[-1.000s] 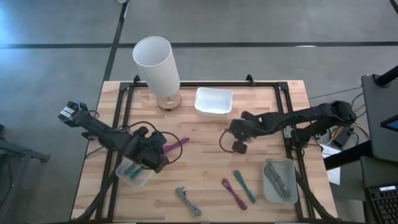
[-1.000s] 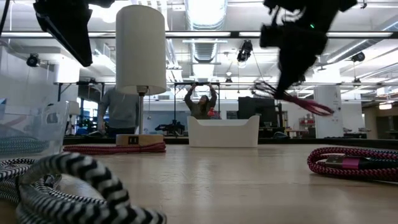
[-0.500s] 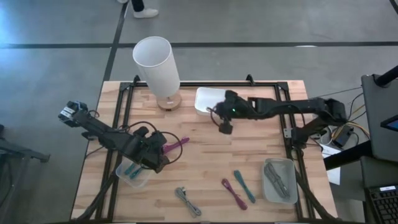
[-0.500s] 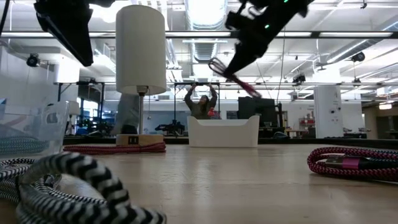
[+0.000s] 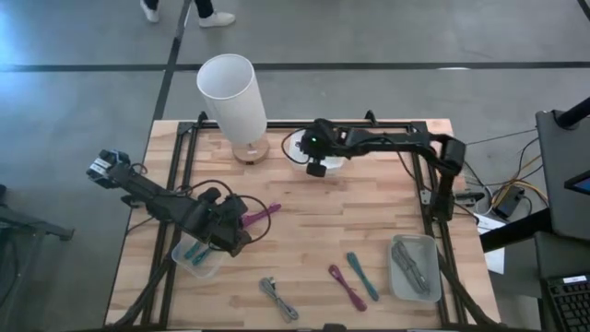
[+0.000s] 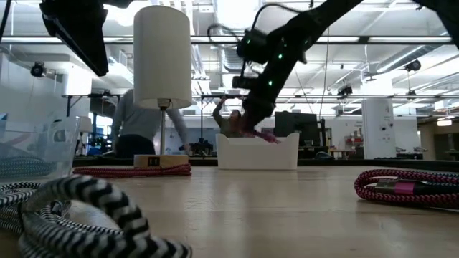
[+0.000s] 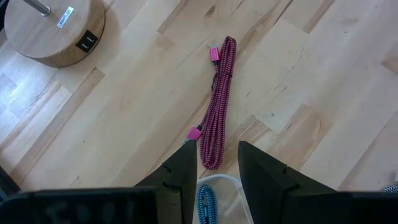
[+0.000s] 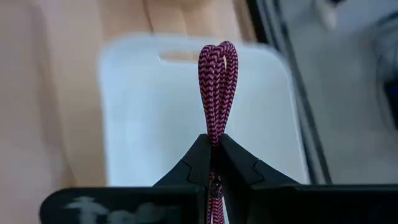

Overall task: Pick & Place USB Port
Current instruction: Put the top right pink charger cable into the white bin, then put the top pink charger cable into the white bin

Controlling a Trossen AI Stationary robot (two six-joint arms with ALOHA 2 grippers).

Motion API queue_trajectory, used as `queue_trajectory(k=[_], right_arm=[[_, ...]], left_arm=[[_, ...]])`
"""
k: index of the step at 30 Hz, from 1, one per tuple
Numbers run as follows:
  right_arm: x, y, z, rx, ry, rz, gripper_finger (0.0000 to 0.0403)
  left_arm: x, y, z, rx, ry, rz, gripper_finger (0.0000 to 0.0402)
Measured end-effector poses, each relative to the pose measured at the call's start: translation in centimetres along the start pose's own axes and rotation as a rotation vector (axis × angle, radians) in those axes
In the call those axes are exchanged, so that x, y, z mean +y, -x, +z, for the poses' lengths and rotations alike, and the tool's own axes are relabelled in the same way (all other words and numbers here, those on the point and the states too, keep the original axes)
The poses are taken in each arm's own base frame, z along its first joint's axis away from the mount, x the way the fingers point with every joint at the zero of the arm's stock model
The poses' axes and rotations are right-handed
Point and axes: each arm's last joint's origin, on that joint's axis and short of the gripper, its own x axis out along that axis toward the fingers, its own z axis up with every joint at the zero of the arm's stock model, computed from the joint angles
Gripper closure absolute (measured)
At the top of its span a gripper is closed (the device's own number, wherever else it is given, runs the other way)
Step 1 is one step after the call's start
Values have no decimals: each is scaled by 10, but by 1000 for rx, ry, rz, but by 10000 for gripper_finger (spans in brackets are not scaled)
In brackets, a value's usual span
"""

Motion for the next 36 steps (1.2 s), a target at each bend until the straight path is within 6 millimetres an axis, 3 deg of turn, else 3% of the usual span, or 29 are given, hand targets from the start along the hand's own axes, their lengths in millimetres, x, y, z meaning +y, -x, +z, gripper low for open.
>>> queue_trajectory(k=[6,15,20,36], right_arm=[[-5,-25,-7,144,14,33,387],[-1,-59,-7,195,12,50,387],[-1,-61,-10,231,-2,54,379],[-7,-51,-12,294,-16,62,289]], left_arm=[[-1,0,0,-2,4,-5,289],[-1,0,0,-4,7,-9,289],[-1,0,0,-4,8,-10,289],[-3,0,2,-15,21,-29,289]])
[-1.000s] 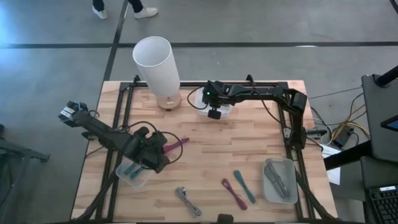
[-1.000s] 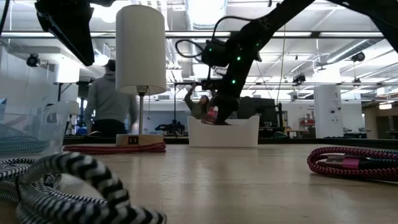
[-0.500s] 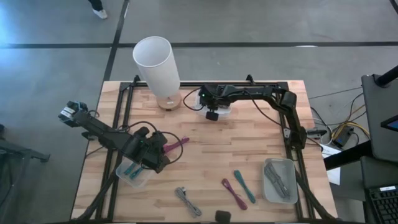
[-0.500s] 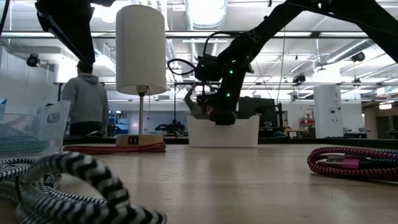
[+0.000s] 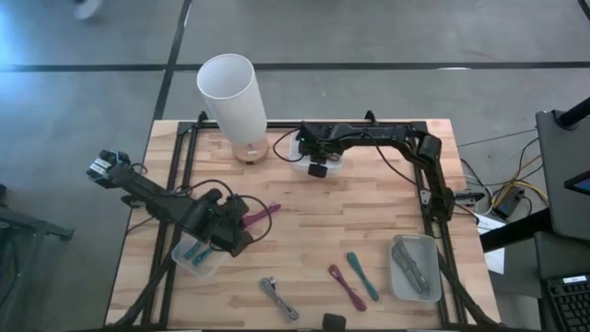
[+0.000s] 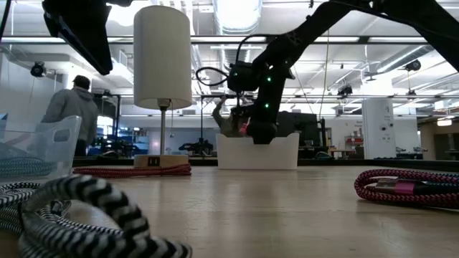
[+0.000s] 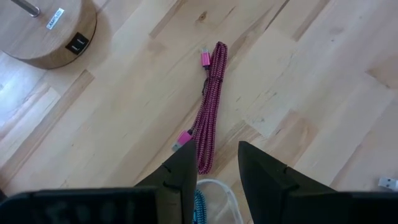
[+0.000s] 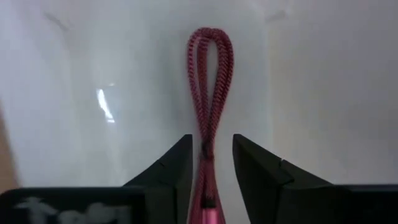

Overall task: Pick & Place USB Port
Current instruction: Put the top pink charger cable into the white bin

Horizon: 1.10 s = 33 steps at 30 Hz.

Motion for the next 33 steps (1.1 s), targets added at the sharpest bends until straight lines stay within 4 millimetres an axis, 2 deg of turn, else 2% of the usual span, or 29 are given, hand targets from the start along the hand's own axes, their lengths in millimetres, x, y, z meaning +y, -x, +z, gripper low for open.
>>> queue_trajectory(k=[5,12,16,20,26,33], right_arm=[[2,24,2,-19,14,3,270],[8,89,3,-150,-21,0,257],[15,129,-1,-230,-52,14,261],[22,155,-8,-288,-52,90,269],[36,178,-25,-320,-17,202,280],[49,179,-47,-292,-16,227,287]], left_arm=[[-3,0,3,-55,22,-14,289],[-10,-5,5,-113,-21,-65,289],[-16,-17,5,-159,-94,-114,289],[-19,-35,7,-194,-125,-142,289],[-9,-66,11,-129,-145,-137,289],[7,-106,10,17,-183,-155,289]])
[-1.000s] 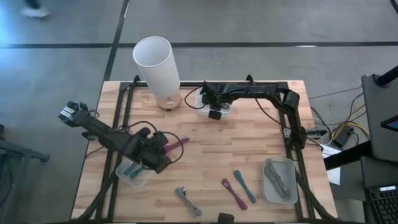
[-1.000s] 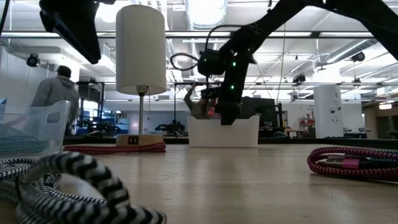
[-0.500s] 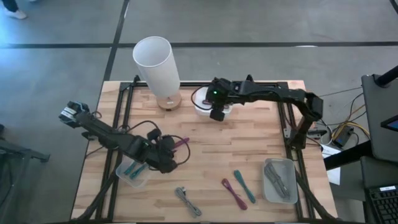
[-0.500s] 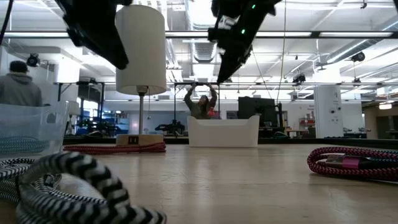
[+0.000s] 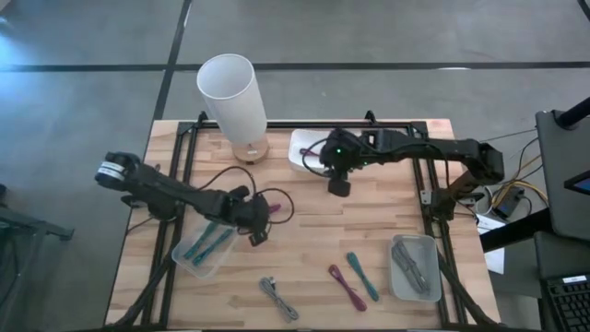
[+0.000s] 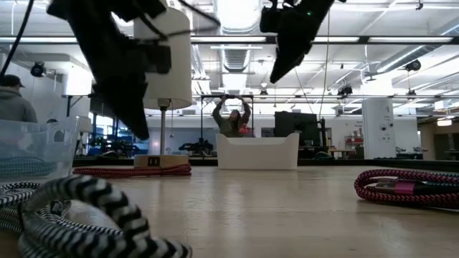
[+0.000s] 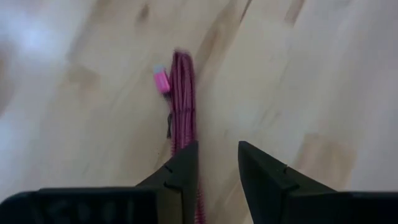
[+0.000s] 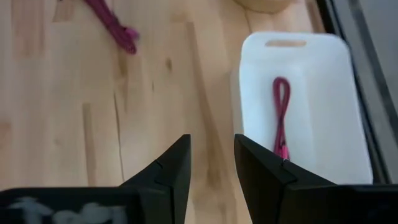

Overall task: Pick & Place USB Port
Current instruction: Put the top pink charger cable into the white bin

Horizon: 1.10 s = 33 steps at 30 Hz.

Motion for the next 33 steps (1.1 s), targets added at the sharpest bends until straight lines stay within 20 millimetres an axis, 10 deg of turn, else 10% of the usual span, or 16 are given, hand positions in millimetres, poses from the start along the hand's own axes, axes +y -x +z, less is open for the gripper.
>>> queue_trajectory(k=[22,33], right_arm=[[4,-19,-17,51,-18,6,295],[7,-23,-20,44,-20,24,307]], left_arm=[[21,-53,-2,200,-58,36,187],[21,-52,-1,197,-47,5,367]])
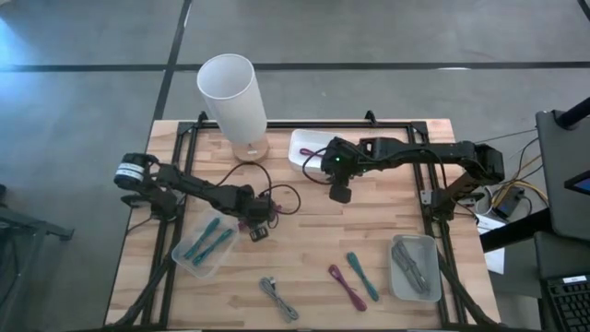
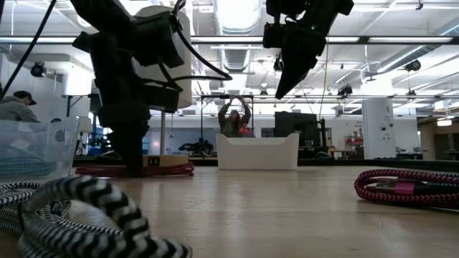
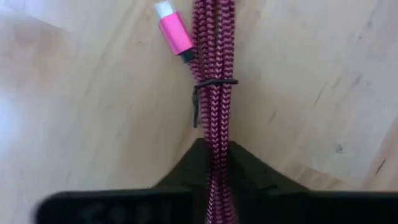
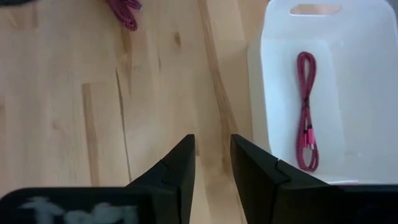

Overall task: Pick & Place USB Port
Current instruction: Put the top pink charger cable into the white bin

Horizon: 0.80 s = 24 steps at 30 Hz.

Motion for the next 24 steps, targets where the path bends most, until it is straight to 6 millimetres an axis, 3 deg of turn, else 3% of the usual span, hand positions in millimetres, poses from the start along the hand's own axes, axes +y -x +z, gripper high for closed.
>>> queue_trajectory(k=[2,13,24], right_arm=[[2,-3,-1,-1,7,15,304],[34,-13,1,-96,185,99,264],[71,-47,-2,-129,380,132,229]], left_arm=[[0,1,1,-21,6,-4,387],[-6,14,17,-110,-13,-52,381],[-14,40,49,-223,-63,-98,381]])
